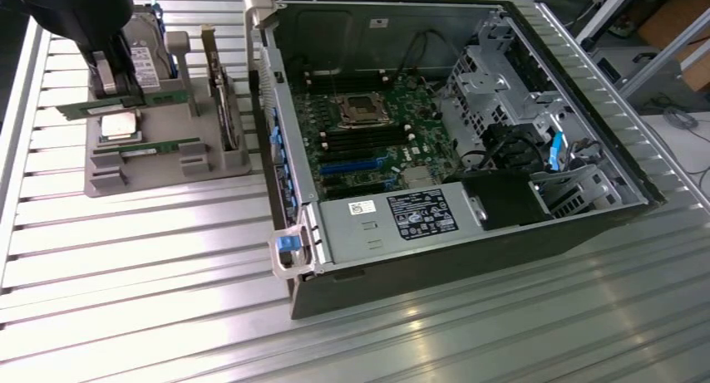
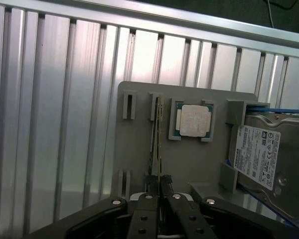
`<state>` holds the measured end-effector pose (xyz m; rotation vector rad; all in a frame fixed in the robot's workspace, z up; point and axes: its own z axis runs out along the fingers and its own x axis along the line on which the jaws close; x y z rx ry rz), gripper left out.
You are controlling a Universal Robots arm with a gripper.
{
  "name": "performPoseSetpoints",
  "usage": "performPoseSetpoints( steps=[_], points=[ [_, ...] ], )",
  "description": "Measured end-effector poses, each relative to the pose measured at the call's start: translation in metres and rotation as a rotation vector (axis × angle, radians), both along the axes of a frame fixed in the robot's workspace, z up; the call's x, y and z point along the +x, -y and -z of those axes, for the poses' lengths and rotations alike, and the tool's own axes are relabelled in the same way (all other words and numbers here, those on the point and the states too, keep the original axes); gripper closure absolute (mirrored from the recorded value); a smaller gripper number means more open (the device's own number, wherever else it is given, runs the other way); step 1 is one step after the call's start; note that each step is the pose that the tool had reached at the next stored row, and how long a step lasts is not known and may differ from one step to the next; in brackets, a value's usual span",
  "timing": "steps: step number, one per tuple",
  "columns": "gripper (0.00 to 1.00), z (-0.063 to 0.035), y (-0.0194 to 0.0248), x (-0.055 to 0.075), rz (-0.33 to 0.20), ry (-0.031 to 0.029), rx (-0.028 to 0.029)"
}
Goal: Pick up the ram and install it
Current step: 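Pick up the ram and move it above insertion slot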
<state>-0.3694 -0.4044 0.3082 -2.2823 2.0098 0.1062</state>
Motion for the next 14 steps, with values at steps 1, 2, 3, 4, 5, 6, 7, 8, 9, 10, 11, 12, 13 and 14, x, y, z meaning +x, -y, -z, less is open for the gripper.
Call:
performPoseSetpoints(
  steps=[1, 2, 3, 4, 5, 6, 7, 8, 9, 10, 11, 12, 13, 14],
  points=[
    [0.87, -0.0002, 0.0000, 0.0000, -0.001, 0.0000, -0.0032],
    [0.87, -0.0005, 0.0001, -0.0001, -0.003, -0.0001, -0.0124],
    [0.87, -0.0007, 0.0002, -0.0001, -0.006, -0.0001, -0.0203],
    [0.87, -0.0012, 0.0003, -0.0001, -0.010, 0.0001, -0.0347],
    [0.87, -0.0014, 0.0003, -0.0001, -0.013, 0.0000, -0.0404],
    [0.87, -0.0015, 0.0004, -0.0001, -0.014, 0.0001, -0.0445],
    [0.87, -0.0019, 0.0004, -0.0001, -0.017, 0.0000, -0.0509],
    [0.87, -0.0027, 0.0004, -0.0001, -0.019, 0.0000, -0.0579],
    [0.87, -0.0033, 0.0004, -0.0001, -0.021, 0.0001, -0.0622],
    [0.87, -0.0035, 0.0004, -0.0001, -0.022, 0.0001, -0.0637],
    [0.87, -0.0038, 0.0004, -0.0001, -0.023, 0.0000, -0.0651],
    [0.87, -0.0045, 0.0004, -0.0001, -0.024, 0.0001, -0.0686],
    [0.87, -0.0049, 0.0004, 0.0000, -0.024, 0.0001, -0.0696],
    [0.87, -0.0059, 0.0004, -0.0001, -0.025, 0.0000, -0.0708]
  ],
)
